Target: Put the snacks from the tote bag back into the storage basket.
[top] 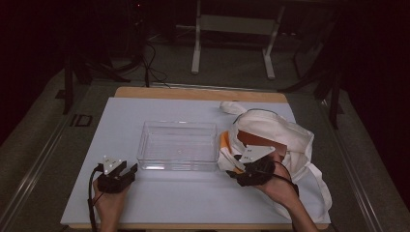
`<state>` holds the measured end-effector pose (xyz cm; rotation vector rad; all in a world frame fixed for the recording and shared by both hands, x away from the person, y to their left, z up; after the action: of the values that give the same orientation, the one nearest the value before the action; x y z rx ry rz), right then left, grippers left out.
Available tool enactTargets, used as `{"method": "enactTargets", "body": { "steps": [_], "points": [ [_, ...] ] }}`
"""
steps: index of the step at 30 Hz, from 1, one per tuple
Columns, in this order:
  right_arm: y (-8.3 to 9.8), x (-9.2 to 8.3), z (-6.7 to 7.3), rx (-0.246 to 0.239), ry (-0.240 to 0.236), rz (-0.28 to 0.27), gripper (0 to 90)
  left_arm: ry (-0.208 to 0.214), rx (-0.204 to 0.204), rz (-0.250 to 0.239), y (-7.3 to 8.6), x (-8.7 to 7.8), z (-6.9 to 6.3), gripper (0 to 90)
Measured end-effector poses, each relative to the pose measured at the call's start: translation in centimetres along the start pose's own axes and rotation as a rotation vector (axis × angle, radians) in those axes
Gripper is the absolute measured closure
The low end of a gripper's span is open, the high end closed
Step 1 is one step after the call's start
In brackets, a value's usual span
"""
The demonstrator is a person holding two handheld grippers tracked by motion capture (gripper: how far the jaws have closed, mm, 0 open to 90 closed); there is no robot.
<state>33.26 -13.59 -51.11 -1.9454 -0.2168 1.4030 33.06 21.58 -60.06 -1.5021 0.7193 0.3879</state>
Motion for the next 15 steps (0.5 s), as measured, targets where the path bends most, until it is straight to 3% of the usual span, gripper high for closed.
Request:
{"method": "enactTargets", "body": {
  "steps": [15],
  "points": [
    [0.1, -1.7, -2.3, 0.019, 0.041, -0.016, 40.2, -0.001, 0.003, 0.0, 0.0, 0.0, 0.0, 55.1]
  ]
}}
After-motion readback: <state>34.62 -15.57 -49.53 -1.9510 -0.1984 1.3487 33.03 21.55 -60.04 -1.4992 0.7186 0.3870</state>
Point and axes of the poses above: each handheld gripper's, and its own axes: x roughly forward along the jaws, y roughly out of its underside, z roughly to its left, the point moved 10 cm from there along x, roughly forward along the jaws, and after that the axes turned 4 degrees about z, right-handed, at the moved point
